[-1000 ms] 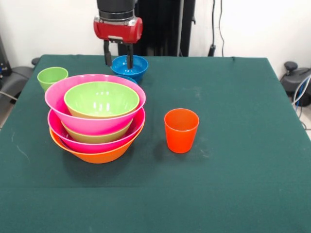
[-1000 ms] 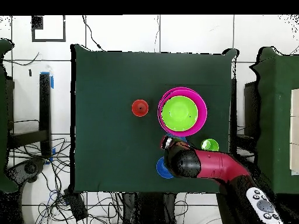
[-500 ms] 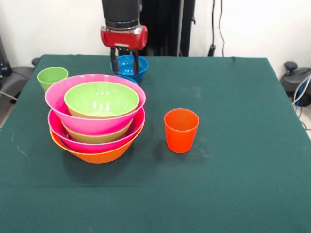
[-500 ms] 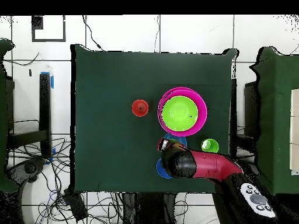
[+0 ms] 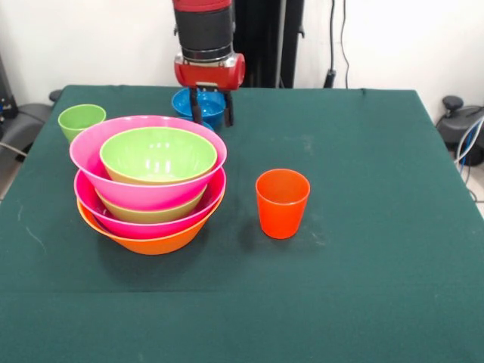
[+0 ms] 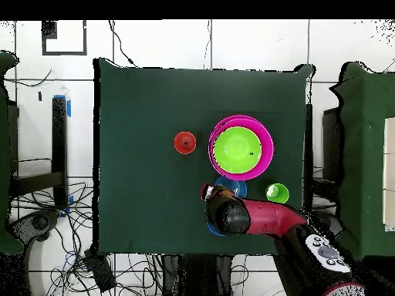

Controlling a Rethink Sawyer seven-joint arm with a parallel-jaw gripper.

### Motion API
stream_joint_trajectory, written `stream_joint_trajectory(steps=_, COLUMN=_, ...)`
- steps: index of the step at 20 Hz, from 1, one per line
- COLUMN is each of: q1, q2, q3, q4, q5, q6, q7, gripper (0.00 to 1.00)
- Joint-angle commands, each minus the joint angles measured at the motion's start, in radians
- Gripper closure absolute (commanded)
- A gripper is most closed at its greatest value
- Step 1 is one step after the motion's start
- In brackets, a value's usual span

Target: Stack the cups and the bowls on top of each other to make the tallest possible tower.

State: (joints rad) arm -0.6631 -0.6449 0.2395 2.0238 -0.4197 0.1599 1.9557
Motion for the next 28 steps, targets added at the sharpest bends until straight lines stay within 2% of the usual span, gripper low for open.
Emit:
stream_joint_trajectory(steps=1, q1=0.029, q2=0.066, q3=-0.006, q4=-0.005, q5=-0.042, q6=-0.070, q7=0.085, gripper=0.00)
stream_joint_trajectory(steps=19, q1=0.007, q2=0.108, q3=-0.028, q4=-0.024, q5=-0.063, q6=-0.108, q7=0.061, gripper=0.00)
stream_joint_trajectory(steps=28, q1=0.004, q2=0.164, q3=-0.039, q4=-0.069, q5=-0.071, q6=-0.125, q7=0.050, gripper=0.00)
